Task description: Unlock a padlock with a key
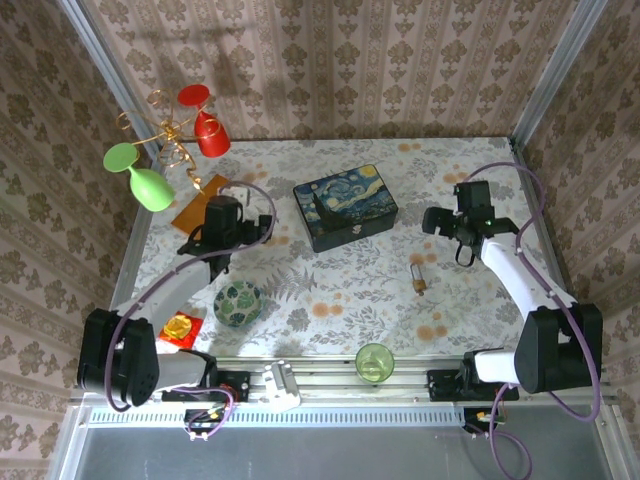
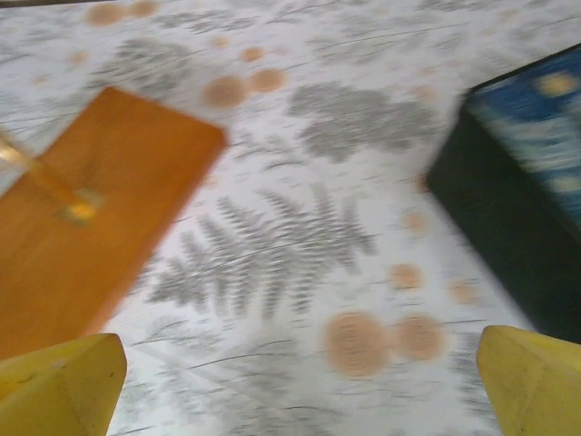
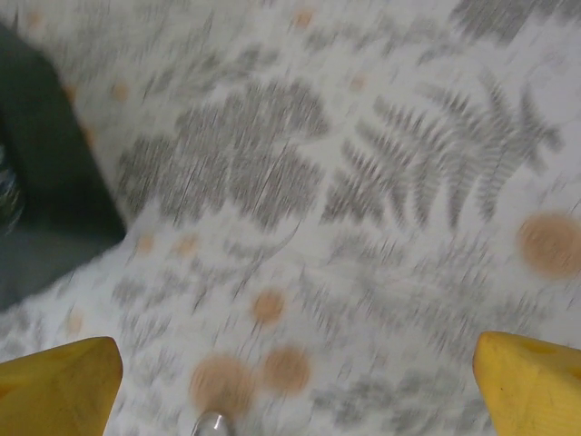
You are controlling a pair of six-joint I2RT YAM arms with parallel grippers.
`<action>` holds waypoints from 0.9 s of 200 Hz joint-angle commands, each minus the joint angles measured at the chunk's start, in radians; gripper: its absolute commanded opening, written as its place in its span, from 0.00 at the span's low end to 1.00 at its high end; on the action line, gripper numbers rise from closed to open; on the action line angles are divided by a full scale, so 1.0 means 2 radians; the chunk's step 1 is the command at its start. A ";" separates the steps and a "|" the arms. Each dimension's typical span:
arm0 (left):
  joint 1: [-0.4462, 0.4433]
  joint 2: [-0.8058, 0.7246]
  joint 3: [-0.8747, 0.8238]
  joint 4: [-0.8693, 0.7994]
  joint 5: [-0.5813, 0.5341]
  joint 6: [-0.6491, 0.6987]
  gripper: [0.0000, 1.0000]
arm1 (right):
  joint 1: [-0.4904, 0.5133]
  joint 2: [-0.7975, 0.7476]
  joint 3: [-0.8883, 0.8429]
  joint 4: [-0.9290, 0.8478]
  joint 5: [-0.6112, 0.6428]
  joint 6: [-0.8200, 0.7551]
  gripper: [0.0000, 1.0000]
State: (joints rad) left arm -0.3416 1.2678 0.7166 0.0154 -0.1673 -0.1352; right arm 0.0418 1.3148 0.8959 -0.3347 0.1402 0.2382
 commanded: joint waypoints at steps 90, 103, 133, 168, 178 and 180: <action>0.140 0.084 -0.117 0.309 0.031 0.107 1.00 | -0.021 0.012 -0.228 0.461 0.014 -0.106 1.00; 0.147 0.092 -0.125 0.337 0.038 0.101 1.00 | -0.023 0.008 -0.232 0.467 0.010 -0.102 1.00; 0.159 0.127 -0.150 0.413 0.054 0.092 1.00 | -0.025 0.007 -0.259 0.531 -0.027 -0.087 1.00; 0.160 0.145 -0.165 0.458 0.067 0.102 1.00 | -0.025 0.028 -0.274 0.587 -0.034 -0.084 1.00; 0.160 0.143 -0.171 0.466 0.066 0.097 1.00 | -0.025 0.050 -0.281 0.611 -0.028 -0.082 1.00; 0.160 0.144 -0.173 0.470 0.065 0.099 1.00 | -0.026 0.055 -0.282 0.619 -0.027 -0.081 1.00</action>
State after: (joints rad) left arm -0.0299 1.5463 0.3962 0.8257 -0.0719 0.0608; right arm -0.0067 1.3579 0.3569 0.7330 0.0952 0.0586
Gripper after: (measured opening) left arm 0.999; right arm 0.999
